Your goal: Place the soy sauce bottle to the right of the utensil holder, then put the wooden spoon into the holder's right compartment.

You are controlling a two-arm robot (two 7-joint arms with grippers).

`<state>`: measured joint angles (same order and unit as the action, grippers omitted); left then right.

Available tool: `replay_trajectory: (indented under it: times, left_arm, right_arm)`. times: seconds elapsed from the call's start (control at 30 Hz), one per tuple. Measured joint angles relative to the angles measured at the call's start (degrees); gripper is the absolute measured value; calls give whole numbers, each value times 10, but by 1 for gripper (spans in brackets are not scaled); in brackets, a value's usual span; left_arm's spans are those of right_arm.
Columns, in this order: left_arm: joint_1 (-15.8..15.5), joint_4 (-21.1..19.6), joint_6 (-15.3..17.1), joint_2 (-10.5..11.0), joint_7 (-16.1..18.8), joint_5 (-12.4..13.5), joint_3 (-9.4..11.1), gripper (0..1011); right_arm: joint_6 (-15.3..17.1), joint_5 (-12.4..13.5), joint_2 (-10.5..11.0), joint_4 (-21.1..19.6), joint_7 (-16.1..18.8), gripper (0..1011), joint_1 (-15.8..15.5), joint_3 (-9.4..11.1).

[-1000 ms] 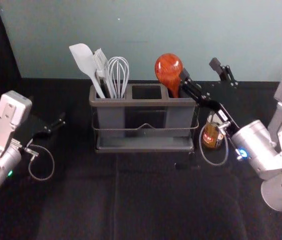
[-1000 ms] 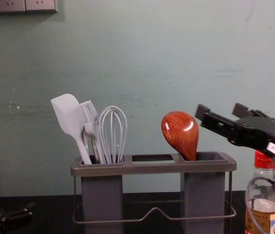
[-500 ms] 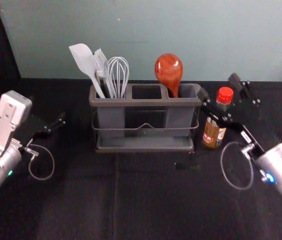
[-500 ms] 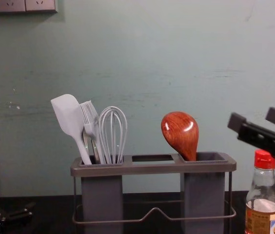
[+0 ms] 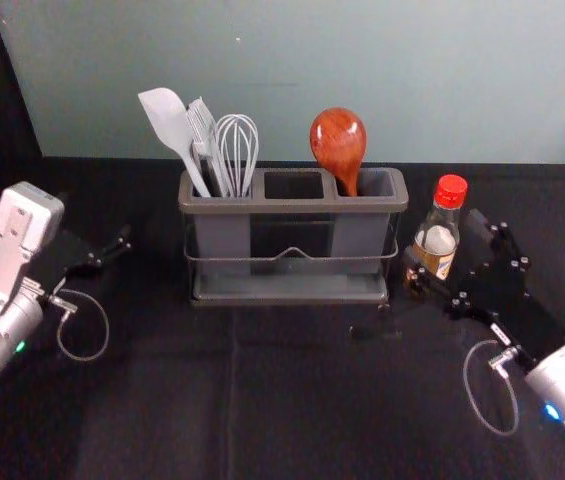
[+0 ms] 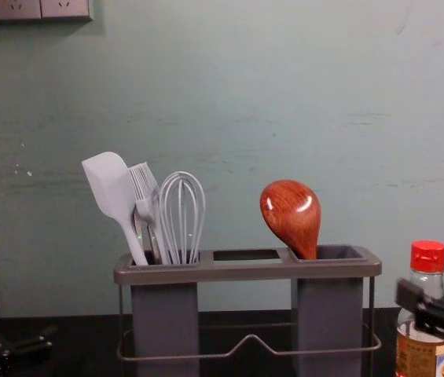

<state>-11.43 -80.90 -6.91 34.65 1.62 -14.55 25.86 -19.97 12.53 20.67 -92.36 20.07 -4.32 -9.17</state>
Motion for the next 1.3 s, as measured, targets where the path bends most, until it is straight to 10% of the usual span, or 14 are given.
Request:
replay_trajectory:
  times: [0.23,0.7,1.3]
  left_arm:
    - [0,0,0,0,0,0,0,1005]
    - [0,0,0,0,0,0,0,1005]
    - [0,0,0,0,0,0,0,1005]
  right_arm:
    - [7,-69,-17,-10,-72,1003,-29,30]
    - [2,-116,-39,13,-129,1003,-23,86]
    - [84,-204,-41,177,-110,1003,143,50]
